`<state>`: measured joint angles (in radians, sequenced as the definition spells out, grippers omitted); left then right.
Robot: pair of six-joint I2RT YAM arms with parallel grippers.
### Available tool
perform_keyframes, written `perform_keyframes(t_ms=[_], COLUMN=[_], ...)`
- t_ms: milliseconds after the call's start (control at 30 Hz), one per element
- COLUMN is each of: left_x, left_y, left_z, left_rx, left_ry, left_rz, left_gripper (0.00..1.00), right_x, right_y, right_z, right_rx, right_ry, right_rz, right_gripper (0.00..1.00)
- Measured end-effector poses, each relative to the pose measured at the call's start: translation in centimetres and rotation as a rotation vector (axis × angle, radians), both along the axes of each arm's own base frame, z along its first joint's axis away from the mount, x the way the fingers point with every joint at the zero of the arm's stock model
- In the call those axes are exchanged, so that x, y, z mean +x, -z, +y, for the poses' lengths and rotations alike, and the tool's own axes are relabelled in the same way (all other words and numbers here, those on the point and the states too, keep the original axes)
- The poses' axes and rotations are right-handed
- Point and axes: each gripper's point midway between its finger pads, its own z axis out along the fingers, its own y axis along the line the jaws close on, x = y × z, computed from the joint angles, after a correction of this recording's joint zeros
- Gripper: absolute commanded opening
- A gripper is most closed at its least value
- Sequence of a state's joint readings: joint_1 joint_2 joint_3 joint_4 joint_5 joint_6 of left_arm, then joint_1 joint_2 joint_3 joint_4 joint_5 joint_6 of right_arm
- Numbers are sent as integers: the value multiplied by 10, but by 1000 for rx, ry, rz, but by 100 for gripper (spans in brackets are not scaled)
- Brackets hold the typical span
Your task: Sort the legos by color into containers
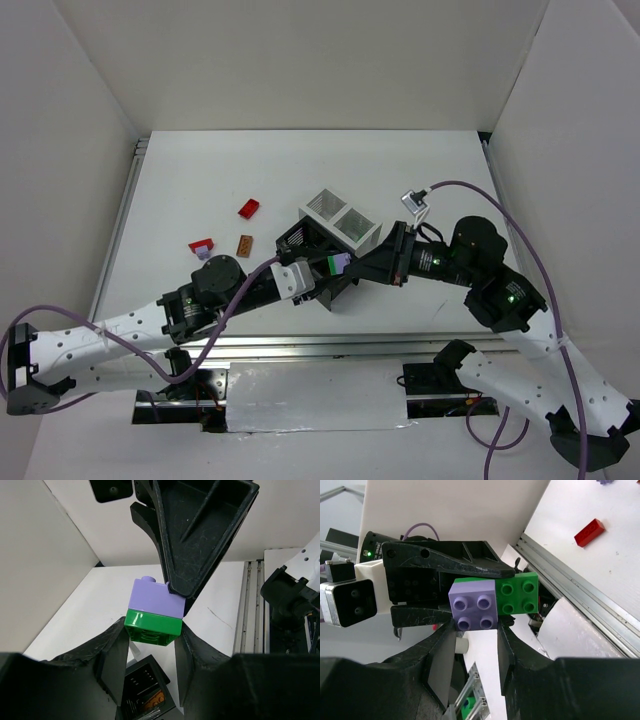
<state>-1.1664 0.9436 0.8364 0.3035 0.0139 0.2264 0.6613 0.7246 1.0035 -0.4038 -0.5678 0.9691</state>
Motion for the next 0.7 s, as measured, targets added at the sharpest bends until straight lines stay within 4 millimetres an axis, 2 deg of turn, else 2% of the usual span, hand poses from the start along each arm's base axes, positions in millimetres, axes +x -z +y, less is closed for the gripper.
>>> perform_keyframes(t_ms=[33,533,700], left_x=[1,4,6], left_y=[0,0,-3], left_z=[0,1,10], left_rx=[7,18,13], left_ry=[-2,-23,-53], left_rz=[1,4,8], left_gripper=[0,0,0], right_x=[1,5,11], right_y=[0,-1,-8], right_z=[-1,-7,-17], right_rx=[0,-16,-8], right_ry=[9,53,116], right_rz=[-5,-72,-137], right_gripper=[0,0,0])
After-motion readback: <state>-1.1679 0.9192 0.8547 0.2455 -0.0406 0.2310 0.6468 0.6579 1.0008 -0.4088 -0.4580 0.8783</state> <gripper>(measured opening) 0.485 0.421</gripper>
